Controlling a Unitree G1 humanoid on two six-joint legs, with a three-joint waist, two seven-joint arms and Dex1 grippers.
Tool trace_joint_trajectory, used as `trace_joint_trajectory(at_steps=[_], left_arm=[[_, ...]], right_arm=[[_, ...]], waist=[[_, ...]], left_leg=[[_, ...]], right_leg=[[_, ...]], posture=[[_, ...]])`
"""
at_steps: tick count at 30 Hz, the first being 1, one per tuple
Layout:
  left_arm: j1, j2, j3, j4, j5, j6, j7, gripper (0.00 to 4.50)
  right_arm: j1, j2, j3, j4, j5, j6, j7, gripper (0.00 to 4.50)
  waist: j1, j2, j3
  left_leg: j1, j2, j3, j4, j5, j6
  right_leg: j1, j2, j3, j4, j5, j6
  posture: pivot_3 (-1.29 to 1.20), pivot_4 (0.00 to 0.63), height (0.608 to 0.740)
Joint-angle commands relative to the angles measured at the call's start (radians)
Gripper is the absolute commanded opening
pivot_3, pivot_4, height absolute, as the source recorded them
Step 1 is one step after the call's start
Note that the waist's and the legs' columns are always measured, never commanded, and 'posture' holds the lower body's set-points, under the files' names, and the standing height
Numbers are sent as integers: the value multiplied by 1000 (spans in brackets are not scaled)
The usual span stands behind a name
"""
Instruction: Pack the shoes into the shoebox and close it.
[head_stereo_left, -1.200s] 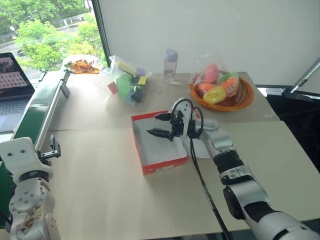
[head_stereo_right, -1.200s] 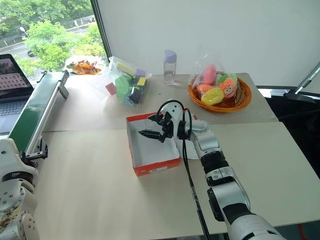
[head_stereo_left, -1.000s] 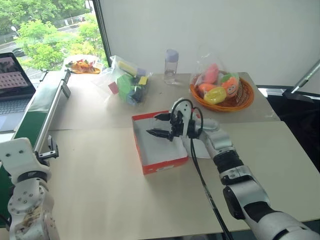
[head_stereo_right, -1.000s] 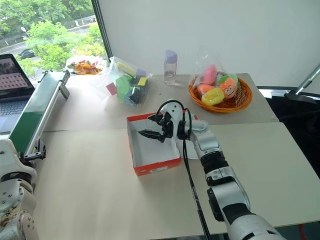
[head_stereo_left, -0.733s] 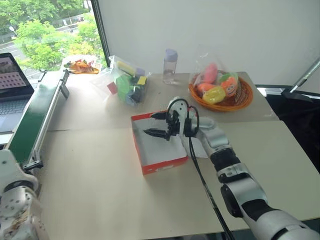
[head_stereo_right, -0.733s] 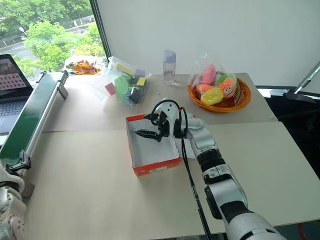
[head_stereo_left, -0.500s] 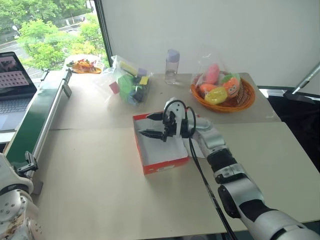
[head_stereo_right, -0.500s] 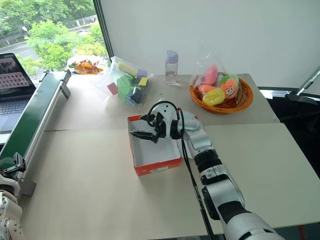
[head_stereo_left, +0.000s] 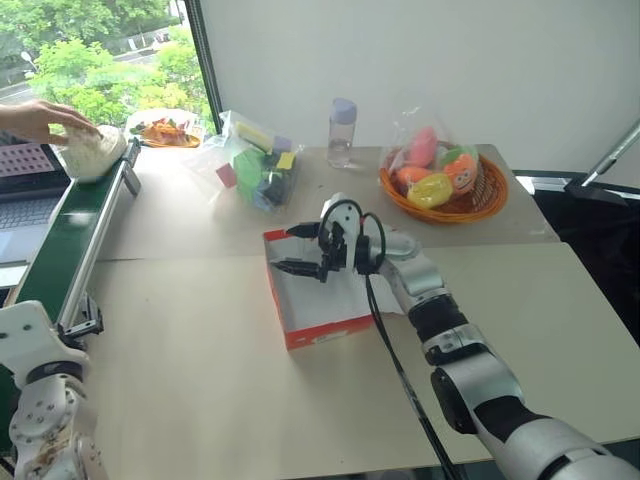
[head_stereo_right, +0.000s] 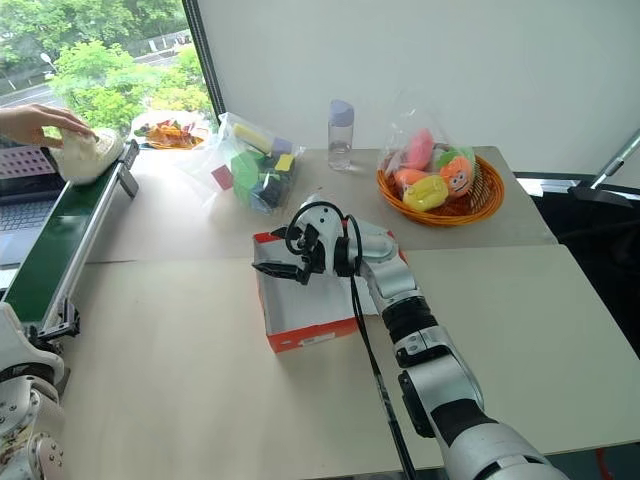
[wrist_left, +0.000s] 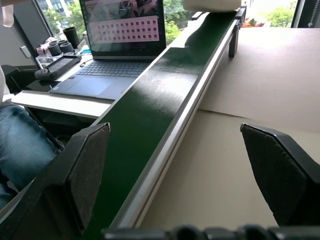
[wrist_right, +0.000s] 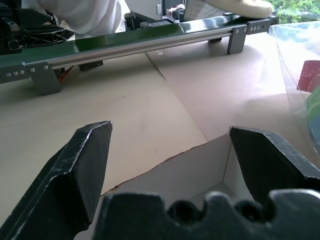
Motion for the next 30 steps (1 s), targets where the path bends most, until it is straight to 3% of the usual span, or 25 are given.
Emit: trace_joint_trajectory(at_steps=[1, 9, 19, 22, 26, 30], left_arm=[[-22, 31, 1, -11, -17, -2, -2, 4500], [-66, 70, -2, 25, -87, -22, -53, 4500], [-100, 196, 117, 171, -109, -6, -40, 4500], [-109, 278, 181, 265, -158, 7, -97, 4500], [-90, 397, 179, 394, -217, 44, -242, 4500], [-76, 569, 221, 649, -226, -25, -423, 4500]], right_arm=[[6, -4, -15, -58, -2, -13, -43, 4428], [15, -12, -33, -38, -60, -27, -231, 4428], [48, -21, -33, -88, -44, 7, -237, 4428], [59, -22, -31, -103, -44, 15, -239, 4428], [64, -20, -30, -117, -43, 28, -238, 4428], [67, -18, -31, -126, -43, 36, -242, 4428]], waist=[[0, 0, 0], [0, 0, 0], [-4, 0, 0], [-4, 0, 0], [-3, 0, 0], [-3, 0, 0]], left_leg=[[0, 0, 0, 0, 0, 0], [0, 0, 0, 0, 0, 0], [0, 0, 0, -1, 0, 0], [0, 0, 0, -1, 0, 0], [0, 0, 0, -2, 0, 0], [0, 1, 0, -3, 0, 0]], right_leg=[[0, 0, 0, 0, 0, 0], [0, 0, 0, 0, 0, 0], [-1, 0, 0, 0, 0, 0], [-1, 0, 0, 0, 0, 0], [-1, 0, 0, 0, 0, 0], [-2, -1, -2, -1, -1, -2]], posture=[[0, 150, 740], [0, 150, 740], [0, 150, 740], [0, 150, 740], [0, 150, 740], [0, 150, 740]])
